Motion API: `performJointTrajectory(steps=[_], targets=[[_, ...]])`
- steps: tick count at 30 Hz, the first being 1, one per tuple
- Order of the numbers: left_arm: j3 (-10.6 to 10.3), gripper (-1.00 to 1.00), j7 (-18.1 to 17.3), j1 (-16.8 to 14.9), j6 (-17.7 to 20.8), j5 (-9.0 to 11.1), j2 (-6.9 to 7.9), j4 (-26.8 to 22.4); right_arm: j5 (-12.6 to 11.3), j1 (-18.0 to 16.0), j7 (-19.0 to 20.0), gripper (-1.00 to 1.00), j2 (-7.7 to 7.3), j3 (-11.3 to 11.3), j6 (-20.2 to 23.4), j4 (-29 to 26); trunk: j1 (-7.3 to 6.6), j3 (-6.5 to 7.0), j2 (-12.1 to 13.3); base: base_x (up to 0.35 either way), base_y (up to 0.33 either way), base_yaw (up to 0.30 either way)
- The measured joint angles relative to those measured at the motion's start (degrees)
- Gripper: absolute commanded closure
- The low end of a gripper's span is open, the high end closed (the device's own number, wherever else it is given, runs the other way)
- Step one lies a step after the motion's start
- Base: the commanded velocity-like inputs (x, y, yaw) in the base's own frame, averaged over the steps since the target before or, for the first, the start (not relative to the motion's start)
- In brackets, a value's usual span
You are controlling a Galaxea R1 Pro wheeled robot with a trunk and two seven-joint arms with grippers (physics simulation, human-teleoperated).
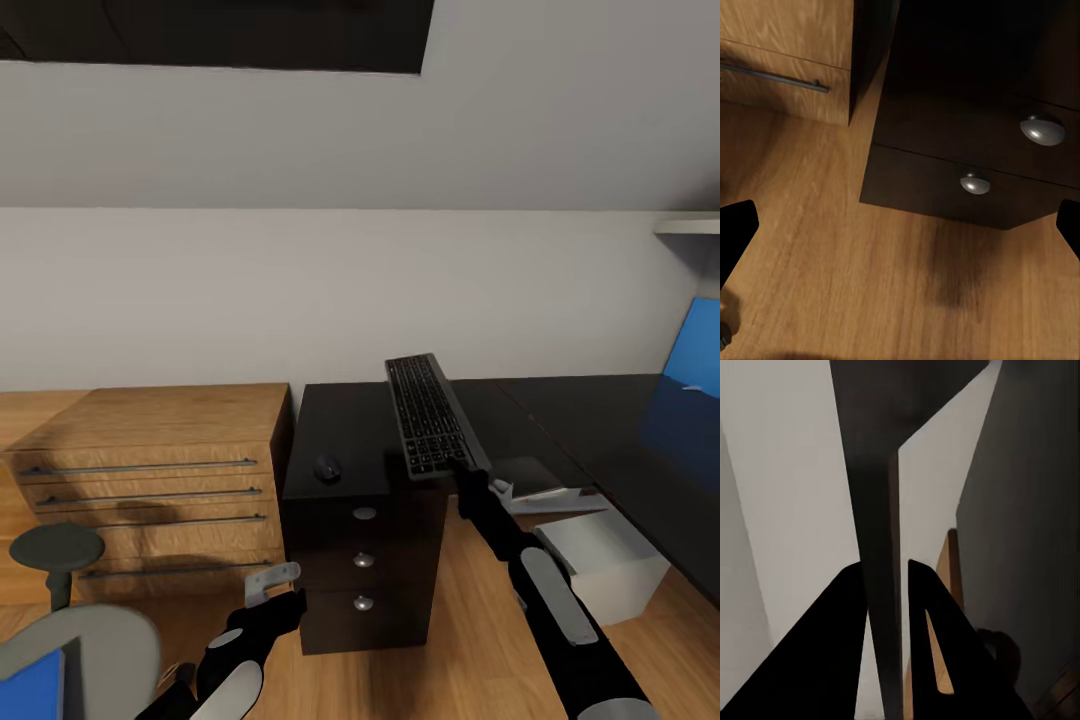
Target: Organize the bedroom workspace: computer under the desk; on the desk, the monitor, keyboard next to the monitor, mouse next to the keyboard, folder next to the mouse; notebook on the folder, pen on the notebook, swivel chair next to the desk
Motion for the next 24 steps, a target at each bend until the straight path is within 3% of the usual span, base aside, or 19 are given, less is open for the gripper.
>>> performJointTrajectory(steps=[14, 24], targets=[[0.0, -1.0, 0.0, 0.0, -0.05, 0.0, 0.06, 0.0, -0.17, 0.96, 0.1, 1.0, 0.34, -0.01, 0.16, -0.64, 0.0, 0.0, 0.0, -0.006, -0.003, 0.0], [0.0, -1.0, 0.17, 0.02, -0.11, -0.16, 0.08, -0.02, -0.21, 0.98, 0.07, 1.0, 0.31, -0.02, 0.18, -0.63, 0.02, 0.0, 0.01, -0.252, -0.23, 0.0]])
